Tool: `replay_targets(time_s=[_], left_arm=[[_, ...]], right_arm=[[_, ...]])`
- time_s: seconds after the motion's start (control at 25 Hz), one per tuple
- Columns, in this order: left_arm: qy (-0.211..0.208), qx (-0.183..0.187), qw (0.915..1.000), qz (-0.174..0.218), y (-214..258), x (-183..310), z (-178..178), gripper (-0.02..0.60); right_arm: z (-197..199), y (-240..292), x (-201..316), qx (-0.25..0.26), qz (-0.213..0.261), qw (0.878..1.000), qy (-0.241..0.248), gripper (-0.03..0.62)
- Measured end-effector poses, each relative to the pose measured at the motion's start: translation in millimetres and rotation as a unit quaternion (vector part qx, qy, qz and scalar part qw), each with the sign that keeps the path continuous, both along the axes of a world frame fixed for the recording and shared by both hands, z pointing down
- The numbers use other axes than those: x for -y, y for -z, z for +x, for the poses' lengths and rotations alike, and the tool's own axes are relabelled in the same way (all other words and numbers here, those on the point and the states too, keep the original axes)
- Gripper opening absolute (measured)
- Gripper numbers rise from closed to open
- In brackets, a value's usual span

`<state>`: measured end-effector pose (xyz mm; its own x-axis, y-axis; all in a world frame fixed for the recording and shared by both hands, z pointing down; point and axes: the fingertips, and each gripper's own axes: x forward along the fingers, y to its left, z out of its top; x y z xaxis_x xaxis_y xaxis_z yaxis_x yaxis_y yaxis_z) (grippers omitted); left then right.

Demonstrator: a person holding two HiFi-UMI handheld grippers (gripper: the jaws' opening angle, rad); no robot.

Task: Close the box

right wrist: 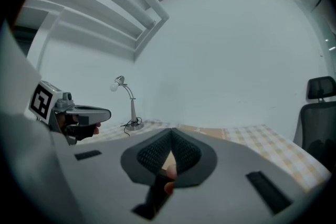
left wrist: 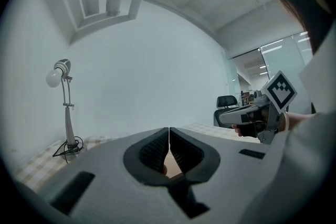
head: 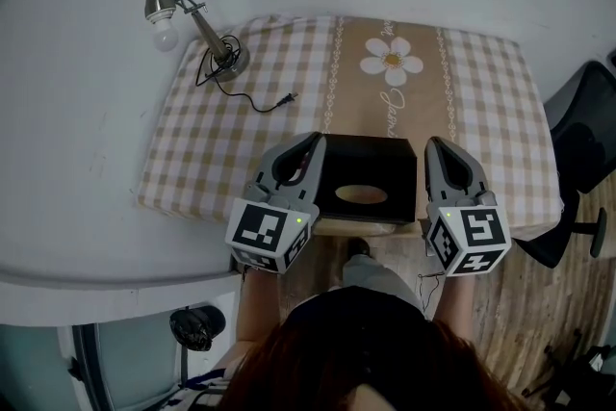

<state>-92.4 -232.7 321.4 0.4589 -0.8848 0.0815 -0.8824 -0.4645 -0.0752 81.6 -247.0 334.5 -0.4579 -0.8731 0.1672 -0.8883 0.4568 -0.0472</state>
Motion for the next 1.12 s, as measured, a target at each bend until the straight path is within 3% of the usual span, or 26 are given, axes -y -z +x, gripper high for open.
replay_targets(time_s=[0.28,1.12], left_arm=[[0.005,0.001,0.9997,-0.022,-13,12,-9,0.028],[0.013,-0.007,0.9961,-0.087,-57,49,-40,0.029]], right_arm=[[4,-11,15,0.003,-0.015,1.0,0.013,0.017],[4,-61,58,-0.098,-0.031,0.994,0.03,0.017]])
